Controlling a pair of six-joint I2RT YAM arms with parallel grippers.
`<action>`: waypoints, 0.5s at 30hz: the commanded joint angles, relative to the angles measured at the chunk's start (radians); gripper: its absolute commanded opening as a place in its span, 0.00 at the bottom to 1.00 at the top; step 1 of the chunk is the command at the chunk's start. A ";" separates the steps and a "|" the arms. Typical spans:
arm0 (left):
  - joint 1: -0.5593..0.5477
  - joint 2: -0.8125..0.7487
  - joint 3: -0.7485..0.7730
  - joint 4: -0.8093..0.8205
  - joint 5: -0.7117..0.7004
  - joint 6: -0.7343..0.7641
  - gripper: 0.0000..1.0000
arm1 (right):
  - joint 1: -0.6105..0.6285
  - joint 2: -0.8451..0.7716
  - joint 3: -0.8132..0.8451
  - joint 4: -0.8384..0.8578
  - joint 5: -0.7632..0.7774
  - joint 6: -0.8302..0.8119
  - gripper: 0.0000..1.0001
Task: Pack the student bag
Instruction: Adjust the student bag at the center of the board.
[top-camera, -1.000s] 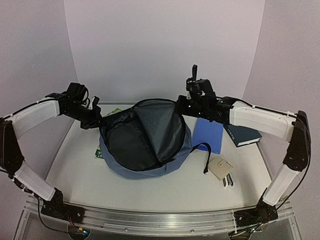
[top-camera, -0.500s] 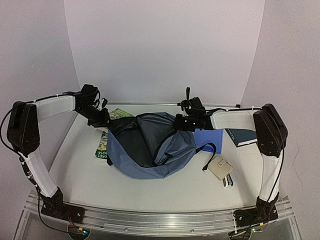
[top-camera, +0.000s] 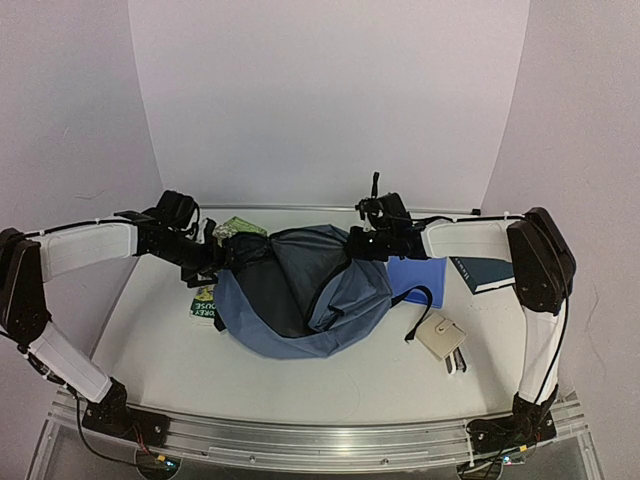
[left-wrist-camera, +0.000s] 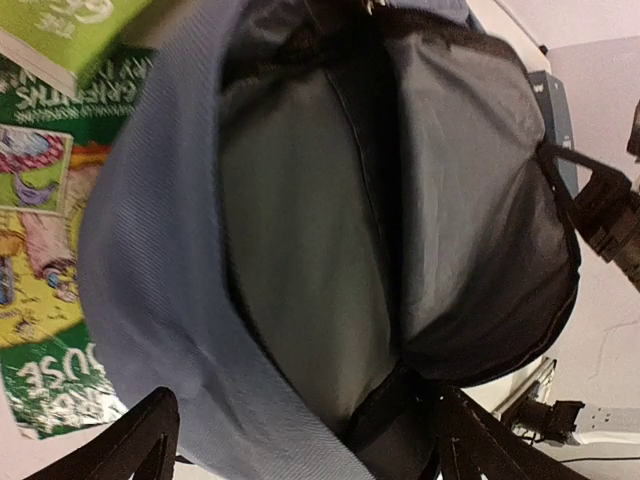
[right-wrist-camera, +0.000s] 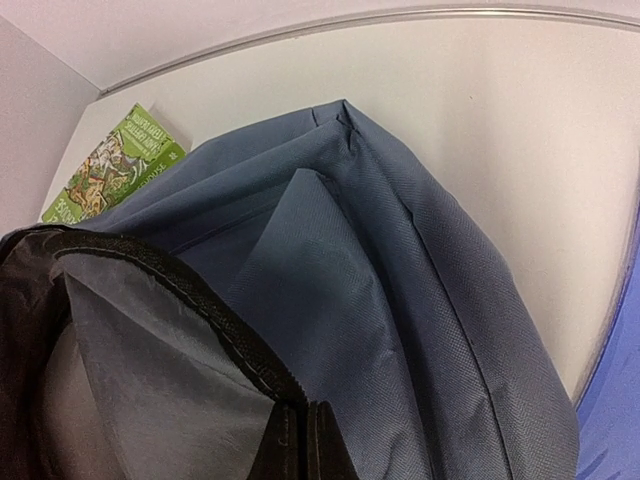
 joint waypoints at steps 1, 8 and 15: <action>-0.052 -0.011 -0.053 0.094 0.018 -0.100 0.88 | -0.004 -0.055 -0.008 0.006 0.012 -0.033 0.06; -0.060 -0.007 -0.066 0.141 -0.018 -0.146 0.36 | 0.015 -0.182 -0.116 -0.010 0.001 -0.011 0.54; -0.060 -0.040 -0.032 0.127 -0.016 -0.120 0.05 | 0.021 -0.360 -0.279 -0.052 0.066 0.072 0.62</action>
